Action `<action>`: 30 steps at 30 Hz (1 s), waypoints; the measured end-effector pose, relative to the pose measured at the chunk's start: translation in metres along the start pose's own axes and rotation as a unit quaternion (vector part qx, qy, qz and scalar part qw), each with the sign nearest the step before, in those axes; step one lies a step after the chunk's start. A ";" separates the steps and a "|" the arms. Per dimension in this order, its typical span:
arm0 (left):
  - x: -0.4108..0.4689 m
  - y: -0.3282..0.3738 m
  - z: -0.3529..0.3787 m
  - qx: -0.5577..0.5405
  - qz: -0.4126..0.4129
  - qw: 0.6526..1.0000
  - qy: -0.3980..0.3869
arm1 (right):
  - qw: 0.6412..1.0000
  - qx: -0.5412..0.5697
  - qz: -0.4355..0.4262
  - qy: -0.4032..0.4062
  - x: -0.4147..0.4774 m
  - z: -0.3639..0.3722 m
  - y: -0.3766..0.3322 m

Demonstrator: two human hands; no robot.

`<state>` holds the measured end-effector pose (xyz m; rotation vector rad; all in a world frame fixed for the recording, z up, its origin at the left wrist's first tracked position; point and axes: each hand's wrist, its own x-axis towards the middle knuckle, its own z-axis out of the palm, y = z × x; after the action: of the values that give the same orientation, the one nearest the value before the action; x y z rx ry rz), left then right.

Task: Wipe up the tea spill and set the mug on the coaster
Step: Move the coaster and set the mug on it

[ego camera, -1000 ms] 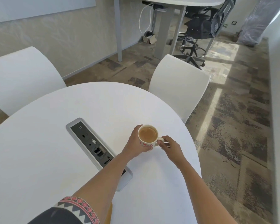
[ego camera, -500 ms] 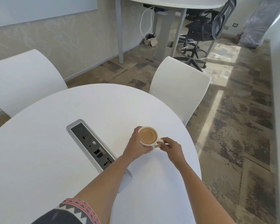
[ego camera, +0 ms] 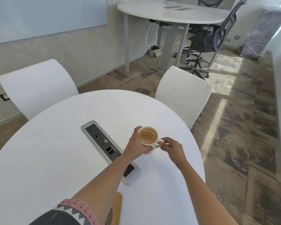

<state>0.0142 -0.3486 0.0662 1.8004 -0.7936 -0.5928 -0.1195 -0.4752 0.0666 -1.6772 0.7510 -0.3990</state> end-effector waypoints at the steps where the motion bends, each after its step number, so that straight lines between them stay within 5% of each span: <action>1: -0.005 0.001 -0.006 0.002 0.003 1.000 0.000 | 1.000 0.002 -0.003 0.001 -0.006 0.004 -0.004; 30: -0.211 -0.052 -0.119 0.020 0.013 1.000 0.000 | 0.999 -0.045 0.018 -0.010 -0.196 0.153 -0.012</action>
<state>-0.0280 -0.1042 0.0647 1.8229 -0.8335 -0.5640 -0.1643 -0.2302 0.0669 -1.7478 0.7924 -0.3265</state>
